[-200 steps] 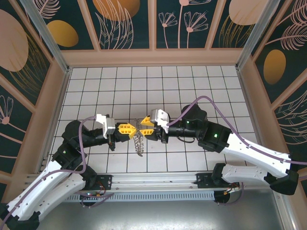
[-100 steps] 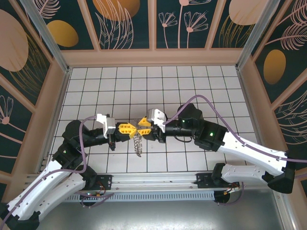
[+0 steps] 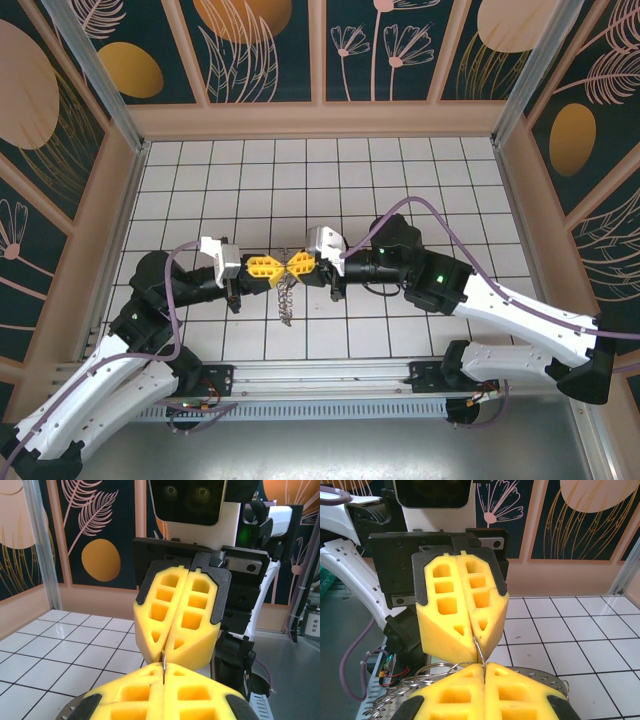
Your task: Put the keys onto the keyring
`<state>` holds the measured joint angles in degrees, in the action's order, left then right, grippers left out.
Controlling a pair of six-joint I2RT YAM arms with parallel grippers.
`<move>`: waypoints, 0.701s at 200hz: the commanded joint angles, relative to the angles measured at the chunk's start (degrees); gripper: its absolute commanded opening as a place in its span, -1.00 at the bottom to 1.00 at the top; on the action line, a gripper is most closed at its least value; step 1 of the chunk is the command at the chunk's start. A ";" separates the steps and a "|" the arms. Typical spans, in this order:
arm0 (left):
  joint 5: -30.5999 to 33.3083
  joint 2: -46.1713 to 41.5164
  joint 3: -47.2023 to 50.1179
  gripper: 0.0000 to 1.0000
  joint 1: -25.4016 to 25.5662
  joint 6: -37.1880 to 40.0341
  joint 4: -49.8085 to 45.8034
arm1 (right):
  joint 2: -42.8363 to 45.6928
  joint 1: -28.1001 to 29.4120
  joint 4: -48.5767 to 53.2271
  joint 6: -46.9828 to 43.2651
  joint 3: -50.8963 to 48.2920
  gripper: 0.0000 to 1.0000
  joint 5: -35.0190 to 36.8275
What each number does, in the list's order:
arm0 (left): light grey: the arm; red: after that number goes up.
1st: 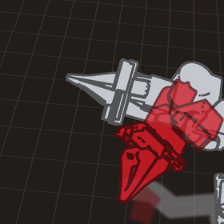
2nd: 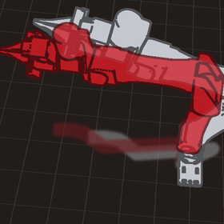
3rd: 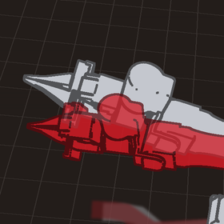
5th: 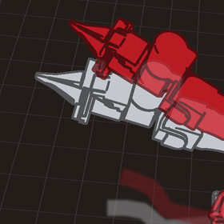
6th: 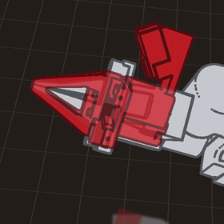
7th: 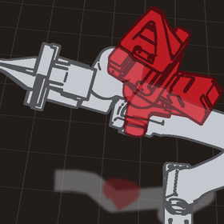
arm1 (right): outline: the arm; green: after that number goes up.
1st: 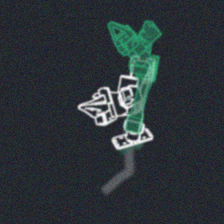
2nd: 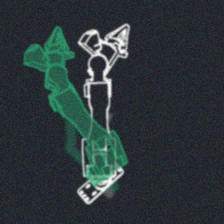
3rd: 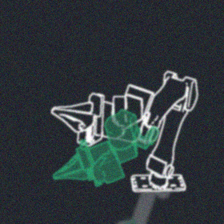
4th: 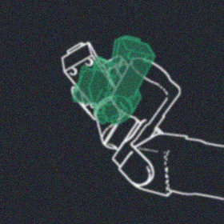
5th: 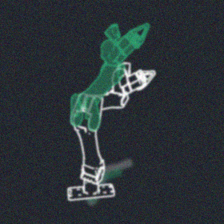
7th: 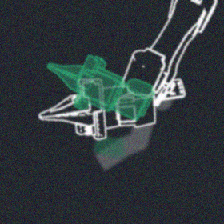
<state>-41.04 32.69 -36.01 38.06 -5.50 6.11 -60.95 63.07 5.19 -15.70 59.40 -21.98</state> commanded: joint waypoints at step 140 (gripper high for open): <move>7.77 6.16 -8.64 -0.92 0.14 14.32 -18.51 | -9.30 0.72 20.92 -9.91 15.42 -1.00 8.28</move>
<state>-31.79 38.61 -43.00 38.20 7.53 -12.93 -69.04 62.74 24.88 -23.68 71.64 -14.83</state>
